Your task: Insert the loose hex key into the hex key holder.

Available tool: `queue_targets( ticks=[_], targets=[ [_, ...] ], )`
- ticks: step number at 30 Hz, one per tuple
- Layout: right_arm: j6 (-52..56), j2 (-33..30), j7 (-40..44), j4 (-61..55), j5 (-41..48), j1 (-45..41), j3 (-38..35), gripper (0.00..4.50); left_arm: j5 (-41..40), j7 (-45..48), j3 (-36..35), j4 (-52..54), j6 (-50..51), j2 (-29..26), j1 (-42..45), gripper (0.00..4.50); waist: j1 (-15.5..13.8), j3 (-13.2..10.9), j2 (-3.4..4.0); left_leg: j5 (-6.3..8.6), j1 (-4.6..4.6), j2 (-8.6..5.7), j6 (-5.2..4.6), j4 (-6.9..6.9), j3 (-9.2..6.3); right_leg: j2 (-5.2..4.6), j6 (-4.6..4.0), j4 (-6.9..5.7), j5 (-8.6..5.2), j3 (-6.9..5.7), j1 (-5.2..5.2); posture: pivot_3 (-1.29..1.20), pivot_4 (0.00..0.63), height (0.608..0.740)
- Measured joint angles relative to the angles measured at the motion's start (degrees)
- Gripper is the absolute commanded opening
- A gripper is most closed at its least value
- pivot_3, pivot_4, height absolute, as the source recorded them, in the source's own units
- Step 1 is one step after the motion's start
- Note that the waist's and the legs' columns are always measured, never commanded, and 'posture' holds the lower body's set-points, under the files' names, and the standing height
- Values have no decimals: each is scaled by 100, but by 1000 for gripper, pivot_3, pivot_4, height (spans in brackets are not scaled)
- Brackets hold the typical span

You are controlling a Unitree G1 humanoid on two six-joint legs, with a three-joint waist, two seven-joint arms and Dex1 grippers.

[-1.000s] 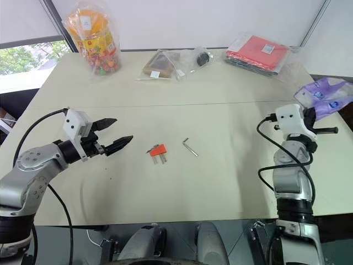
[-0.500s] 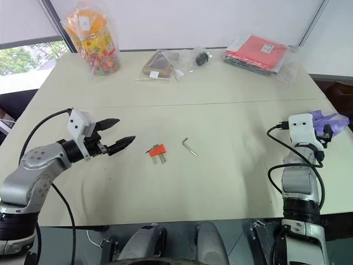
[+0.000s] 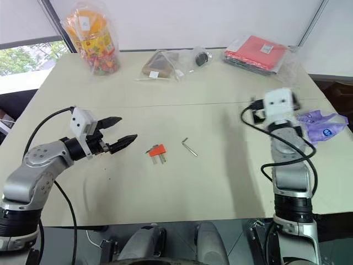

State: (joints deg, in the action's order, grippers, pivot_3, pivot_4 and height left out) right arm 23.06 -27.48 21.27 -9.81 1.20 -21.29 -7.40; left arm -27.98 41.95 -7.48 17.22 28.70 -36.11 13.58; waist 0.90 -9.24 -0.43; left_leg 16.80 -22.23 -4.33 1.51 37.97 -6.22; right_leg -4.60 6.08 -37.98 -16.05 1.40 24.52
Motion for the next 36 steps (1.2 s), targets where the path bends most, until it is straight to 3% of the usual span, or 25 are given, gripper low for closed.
queue_targets(
  ticks=[5, 11, 17, 24, 30, 36],
  targets=[
    [-262, -838, 2403, 596, 735, -619, 811, 4454, -3, 36, 2, -16, 101, -2, 61, 4500, -7, -3, 1, 4, 0, -3, -8, 8, -2, -3, 0, 4, 0, -4, -5, 0, 150, 740],
    [-673, -866, 4093, 1600, 972, -1692, 1510, 4454, -18, -17, -9, 44, 207, 9, 177, 4500, 16, -3, 0, -5, 0, 2, 9, 3, -7, -4, 0, 4, 0, -7, -3, 0, 150, 740],
    [-1392, -277, 4600, 2448, 684, -1971, 2249, 4454, -139, -128, -97, 358, 462, -61, -58, 4500, 5, -3, -1, -8, -2, 1, 15, 4, -9, -7, 0, 6, 0, -4, -1, 0, 150, 740],
    [-2563, 309, 4574, 3864, 86, -2548, 2647, 4454, -289, -269, -305, 626, 692, -132, -173, 4500, 7, -3, -1, -9, -2, -1, 18, 5, -9, -7, 0, 4, 0, -5, 2, 0, 150, 740],
    [-3511, 404, 4562, 4865, -482, -2733, 2925, 4454, -382, -365, -364, 751, 815, -174, -203, 4500, 7, -3, -1, -10, -2, -2, 19, 5, -10, -7, 0, 4, 0, -6, 1, 0, 150, 740],
    [-3869, 523, 4592, 5115, -553, -2824, 2926, 4454, -411, -380, -449, 847, 851, -212, -267, 4500, 29, -3, -1, -10, -2, 0, 20, 3, -12, -5, 0, 1, 0, -6, 3, 0, 150, 740]
  ],
)
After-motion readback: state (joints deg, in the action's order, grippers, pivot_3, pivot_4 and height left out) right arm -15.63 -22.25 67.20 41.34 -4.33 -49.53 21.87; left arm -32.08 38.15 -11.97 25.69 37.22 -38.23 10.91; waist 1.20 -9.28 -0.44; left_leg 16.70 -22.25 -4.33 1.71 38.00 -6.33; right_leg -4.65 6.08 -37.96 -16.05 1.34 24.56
